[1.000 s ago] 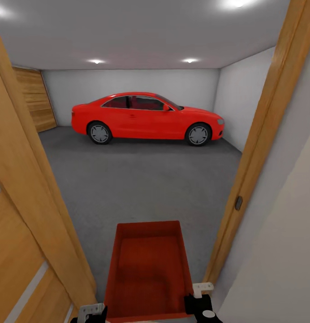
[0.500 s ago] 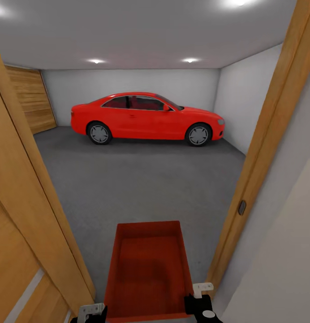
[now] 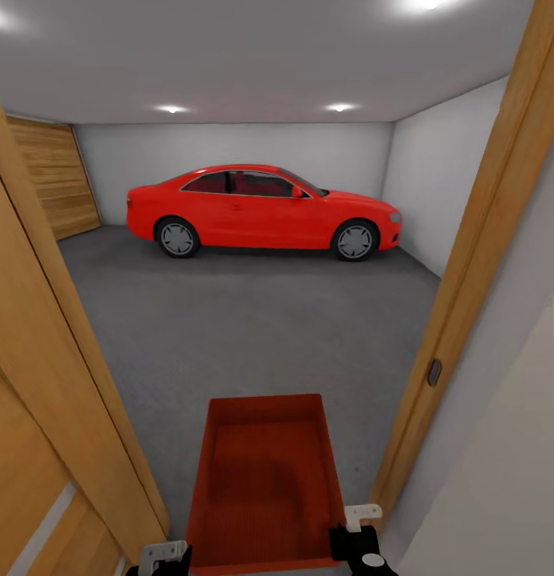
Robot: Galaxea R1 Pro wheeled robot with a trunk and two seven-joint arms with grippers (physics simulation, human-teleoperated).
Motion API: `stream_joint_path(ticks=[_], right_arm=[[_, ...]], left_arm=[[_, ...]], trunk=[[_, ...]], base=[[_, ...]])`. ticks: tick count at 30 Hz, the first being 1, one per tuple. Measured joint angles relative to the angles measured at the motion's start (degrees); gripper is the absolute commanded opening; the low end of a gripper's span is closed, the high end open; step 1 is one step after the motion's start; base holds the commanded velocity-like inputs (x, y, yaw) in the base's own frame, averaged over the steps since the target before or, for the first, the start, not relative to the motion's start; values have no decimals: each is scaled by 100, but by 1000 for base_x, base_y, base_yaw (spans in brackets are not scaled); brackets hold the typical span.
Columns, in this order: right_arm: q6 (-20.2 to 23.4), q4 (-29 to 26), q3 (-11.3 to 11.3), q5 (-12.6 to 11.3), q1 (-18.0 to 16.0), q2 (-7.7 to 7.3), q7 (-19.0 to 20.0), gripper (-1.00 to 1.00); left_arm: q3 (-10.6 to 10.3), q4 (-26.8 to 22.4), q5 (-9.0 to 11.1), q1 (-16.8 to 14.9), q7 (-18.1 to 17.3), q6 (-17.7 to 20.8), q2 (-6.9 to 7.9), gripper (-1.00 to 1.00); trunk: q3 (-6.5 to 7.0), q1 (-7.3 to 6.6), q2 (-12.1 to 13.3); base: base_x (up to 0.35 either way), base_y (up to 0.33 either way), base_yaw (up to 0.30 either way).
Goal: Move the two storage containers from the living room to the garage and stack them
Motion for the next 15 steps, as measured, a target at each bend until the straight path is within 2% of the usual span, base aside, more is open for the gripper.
stream_joint_path(ticks=[6,15], right_arm=[[0,1,0,-2,0,1,-1,-100],[0,1,1,-2,0,0,0,-100]], left_arm=[[0,0,0,0,0,0,1,-100],[0,1,0,0,-1,0,1,-100]], trunk=[[0,0,0],[0,1,0]], base=[[113,0,0],[20,0,0]])
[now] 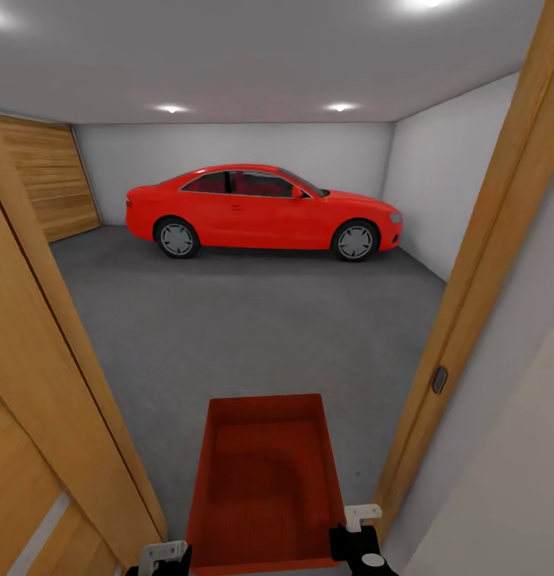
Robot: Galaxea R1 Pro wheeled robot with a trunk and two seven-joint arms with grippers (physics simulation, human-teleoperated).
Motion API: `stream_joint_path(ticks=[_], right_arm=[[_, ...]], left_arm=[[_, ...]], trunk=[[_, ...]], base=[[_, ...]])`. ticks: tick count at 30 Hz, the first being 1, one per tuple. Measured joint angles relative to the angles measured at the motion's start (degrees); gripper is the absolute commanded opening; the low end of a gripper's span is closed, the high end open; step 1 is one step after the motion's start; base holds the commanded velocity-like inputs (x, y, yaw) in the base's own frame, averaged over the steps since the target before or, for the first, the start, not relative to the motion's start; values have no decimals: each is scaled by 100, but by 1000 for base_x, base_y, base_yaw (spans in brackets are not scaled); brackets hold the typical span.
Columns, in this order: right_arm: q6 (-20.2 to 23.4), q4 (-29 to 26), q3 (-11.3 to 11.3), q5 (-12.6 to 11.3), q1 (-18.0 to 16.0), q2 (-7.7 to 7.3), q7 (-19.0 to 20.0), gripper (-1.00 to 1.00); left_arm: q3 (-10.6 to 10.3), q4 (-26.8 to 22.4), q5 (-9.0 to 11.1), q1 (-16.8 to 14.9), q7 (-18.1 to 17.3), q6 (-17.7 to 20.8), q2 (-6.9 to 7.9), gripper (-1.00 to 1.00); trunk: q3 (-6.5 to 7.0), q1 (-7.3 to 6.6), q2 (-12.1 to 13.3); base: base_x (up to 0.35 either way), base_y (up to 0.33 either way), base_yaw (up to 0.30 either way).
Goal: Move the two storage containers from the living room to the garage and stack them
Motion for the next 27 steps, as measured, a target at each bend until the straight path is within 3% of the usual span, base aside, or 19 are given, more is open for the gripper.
stream_joint_path(ticks=[27], right_arm=[[0,3,-5,1,0,-1,1,-100]], left_arm=[[0,-1,0,0,2,0,-2,-100]], trunk=[[0,-1,0]], base=[[54,22,0]])
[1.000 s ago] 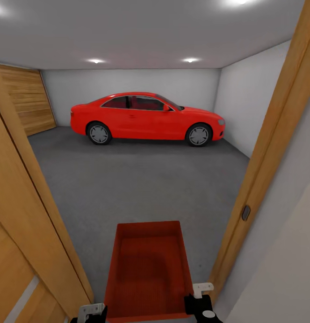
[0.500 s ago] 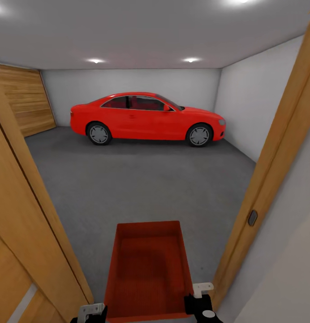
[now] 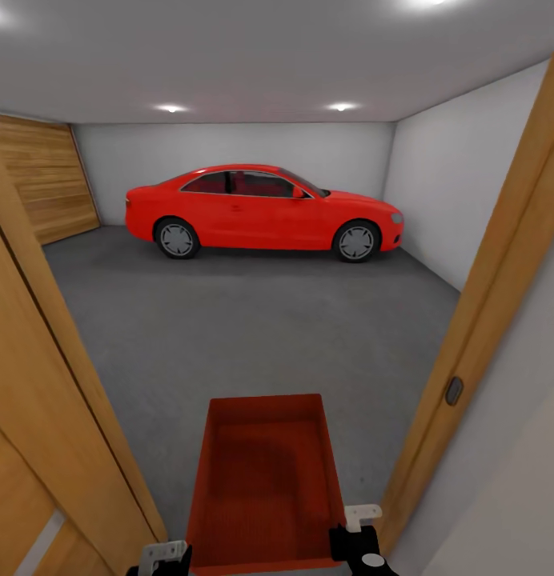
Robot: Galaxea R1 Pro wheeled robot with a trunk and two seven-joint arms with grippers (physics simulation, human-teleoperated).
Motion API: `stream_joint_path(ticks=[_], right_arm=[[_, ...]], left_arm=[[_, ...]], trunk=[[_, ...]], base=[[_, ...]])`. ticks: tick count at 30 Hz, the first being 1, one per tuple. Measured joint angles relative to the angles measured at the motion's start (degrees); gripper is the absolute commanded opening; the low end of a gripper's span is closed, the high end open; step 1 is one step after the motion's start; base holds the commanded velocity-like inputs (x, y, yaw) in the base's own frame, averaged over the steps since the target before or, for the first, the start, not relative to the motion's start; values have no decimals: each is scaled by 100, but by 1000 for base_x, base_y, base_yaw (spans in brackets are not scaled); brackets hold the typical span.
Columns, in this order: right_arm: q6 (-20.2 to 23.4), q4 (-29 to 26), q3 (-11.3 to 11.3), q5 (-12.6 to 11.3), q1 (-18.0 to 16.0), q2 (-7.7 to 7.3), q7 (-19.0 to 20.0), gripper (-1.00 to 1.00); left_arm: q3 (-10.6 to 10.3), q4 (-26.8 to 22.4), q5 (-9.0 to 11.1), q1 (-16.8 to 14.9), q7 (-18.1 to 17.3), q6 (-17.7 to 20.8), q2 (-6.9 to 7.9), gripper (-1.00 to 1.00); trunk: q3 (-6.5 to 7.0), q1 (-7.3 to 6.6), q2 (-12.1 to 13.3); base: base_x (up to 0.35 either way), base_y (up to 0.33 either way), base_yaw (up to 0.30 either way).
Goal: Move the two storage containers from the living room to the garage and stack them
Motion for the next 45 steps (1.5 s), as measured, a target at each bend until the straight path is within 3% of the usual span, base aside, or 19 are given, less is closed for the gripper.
stream_joint_path(ticks=[45], right_arm=[[-1,-7,5,0,0,1,-2,-100]], left_arm=[[0,0,0,0,-1,-5,2,-100]], trunk=[[0,1,0]], base=[[55,6,0]])
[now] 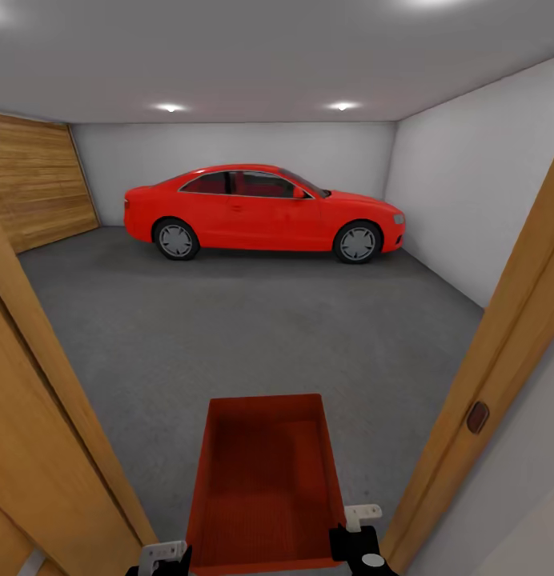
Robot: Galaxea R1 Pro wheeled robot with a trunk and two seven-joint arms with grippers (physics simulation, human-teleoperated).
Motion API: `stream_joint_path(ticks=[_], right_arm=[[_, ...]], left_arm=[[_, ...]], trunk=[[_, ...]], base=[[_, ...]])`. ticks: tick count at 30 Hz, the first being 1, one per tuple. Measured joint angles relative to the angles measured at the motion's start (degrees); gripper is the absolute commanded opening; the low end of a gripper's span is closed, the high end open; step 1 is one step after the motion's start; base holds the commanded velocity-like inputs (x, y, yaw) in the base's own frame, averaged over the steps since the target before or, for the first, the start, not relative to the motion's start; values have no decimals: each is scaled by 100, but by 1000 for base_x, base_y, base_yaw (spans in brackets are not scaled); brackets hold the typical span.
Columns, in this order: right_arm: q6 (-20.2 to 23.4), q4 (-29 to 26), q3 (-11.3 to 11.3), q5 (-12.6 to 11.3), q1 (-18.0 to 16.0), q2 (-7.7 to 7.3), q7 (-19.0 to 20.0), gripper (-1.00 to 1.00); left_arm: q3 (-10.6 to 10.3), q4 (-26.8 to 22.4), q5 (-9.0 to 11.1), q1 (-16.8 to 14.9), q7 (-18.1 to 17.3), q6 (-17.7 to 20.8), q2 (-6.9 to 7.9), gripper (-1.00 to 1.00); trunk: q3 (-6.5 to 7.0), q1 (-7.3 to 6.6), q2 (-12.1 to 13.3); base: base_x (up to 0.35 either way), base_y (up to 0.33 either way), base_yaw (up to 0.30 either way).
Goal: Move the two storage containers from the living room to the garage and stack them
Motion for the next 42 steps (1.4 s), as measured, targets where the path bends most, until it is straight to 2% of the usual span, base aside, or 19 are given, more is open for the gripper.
stream_joint_path(ticks=[22,30,42], right_arm=[[0,9,-6,0,0,1,0,-100],[-1,4,-4,4,0,2,-1,-100],[0,4,-2,0,0,1,0,-100]], left_arm=[[0,1,0,0,0,5,0,-100],[-1,0,1,0,-2,5,1,-100],[0,1,0,0,0,4,0,-100]], trunk=[[0,0,0],[0,-2,-1],[0,0,0]], base=[[59,0,0],[185,0,0],[21,0,0]])
